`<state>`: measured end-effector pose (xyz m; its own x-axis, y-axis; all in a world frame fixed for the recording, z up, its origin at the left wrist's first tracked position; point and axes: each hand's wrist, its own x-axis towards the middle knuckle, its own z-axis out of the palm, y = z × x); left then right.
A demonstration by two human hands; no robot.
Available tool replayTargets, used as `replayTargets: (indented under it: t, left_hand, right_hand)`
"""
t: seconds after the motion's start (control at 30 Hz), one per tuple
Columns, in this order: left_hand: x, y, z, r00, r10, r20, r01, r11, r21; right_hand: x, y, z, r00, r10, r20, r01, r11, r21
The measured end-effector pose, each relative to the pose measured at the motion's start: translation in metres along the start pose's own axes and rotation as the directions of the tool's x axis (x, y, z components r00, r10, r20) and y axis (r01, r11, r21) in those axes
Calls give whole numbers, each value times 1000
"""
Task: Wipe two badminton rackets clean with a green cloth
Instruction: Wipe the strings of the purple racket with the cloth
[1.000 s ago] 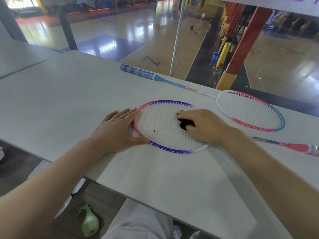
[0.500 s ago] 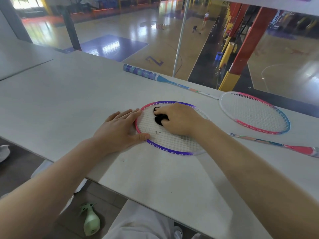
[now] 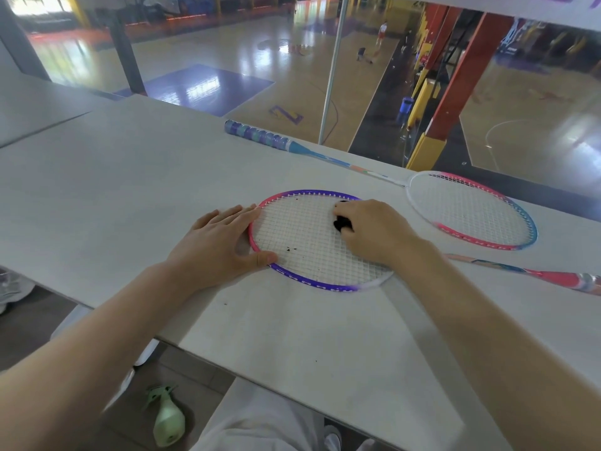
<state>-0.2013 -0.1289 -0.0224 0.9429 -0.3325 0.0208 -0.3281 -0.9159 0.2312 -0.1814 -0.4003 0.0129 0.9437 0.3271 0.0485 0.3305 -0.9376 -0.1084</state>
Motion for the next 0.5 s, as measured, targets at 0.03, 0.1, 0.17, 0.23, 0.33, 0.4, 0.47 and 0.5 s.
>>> replayTargets:
  t: [0.03,0.1,0.17,0.23,0.33,0.4,0.47,0.5]
  left_hand:
    - [0,0,0,1000,2,-4,-2,1000,3]
    - [-1,0,0,1000,7,-10,-7,1000,5]
    - [-1,0,1,1000,9,-22,-9,1000,-3]
    - [-2,1,1,999,6,-31,-6,1000,-12]
    - [-3,2,-1,999,2,-34,-3,1000,-18]
    - [-3,3,-1,1000,0,-31,0,1000,-17]
    - [-3,2,0,999,-3,-35,2,1000,-16]
    - [-3,2,0,999,-1,-40,1,1000,-14]
  right_hand:
    - [7,-8,1,1000,-16,10,16,1000,20]
    - [20,-27,3,998,-55,27,53,996,66]
    - [31,-46,6,994,-105,28,101,990,100]
    - [39,-63,8,990,-140,25,137,985,110]
    - [45,-76,10,984,-176,11,173,977,128]
    - [45,-76,11,982,-190,-11,190,976,107]
    - [45,-69,11,984,-174,-26,175,982,68]
    - [43,-63,11,987,-158,-30,159,986,55]
